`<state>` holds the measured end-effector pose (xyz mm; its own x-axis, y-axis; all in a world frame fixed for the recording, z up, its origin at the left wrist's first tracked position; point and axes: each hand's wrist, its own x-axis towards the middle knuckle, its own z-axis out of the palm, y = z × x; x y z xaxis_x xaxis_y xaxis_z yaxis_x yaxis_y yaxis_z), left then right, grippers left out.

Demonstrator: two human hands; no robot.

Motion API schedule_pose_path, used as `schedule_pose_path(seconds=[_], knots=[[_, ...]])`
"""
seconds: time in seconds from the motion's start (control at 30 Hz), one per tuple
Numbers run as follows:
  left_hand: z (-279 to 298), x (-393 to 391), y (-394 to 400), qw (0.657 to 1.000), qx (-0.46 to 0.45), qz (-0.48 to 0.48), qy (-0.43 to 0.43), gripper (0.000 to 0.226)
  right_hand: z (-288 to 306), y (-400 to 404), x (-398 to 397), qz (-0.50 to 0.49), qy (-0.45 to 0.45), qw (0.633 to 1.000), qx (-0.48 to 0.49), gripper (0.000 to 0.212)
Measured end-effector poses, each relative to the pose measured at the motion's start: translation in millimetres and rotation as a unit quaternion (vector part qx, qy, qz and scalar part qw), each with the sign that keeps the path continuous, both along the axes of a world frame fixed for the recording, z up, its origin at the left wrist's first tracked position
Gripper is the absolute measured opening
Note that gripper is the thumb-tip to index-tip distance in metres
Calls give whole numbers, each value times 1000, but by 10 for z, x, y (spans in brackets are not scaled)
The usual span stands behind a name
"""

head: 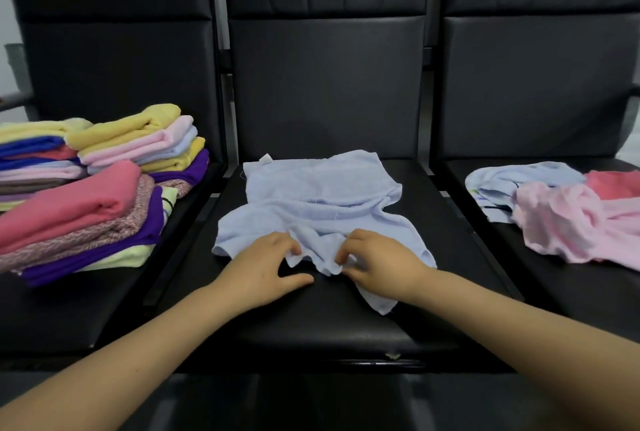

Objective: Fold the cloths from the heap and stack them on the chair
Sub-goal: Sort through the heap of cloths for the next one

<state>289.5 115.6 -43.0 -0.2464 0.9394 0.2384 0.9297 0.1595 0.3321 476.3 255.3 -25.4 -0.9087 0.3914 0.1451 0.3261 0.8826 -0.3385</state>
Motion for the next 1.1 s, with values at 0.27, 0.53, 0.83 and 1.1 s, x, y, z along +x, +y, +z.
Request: schedule_pose_path(seconds=[0.27, 0.53, 0.83, 1.1], knots=[[94, -357, 11, 1000, -2, 2, -1, 51, 175, 162, -31, -145, 82, 966, -195, 27], [75, 59, 171, 998, -33, -2, 53, 30, 455, 338, 18, -232, 161, 889, -360, 21], [122, -45, 339, 991, 44, 27, -124, 35, 454, 511, 276, -214, 137, 906, -339, 21], [410, -101, 295, 990, 42, 9, -137, 37, 646, 536, 444, -225, 144, 840, -472, 25]])
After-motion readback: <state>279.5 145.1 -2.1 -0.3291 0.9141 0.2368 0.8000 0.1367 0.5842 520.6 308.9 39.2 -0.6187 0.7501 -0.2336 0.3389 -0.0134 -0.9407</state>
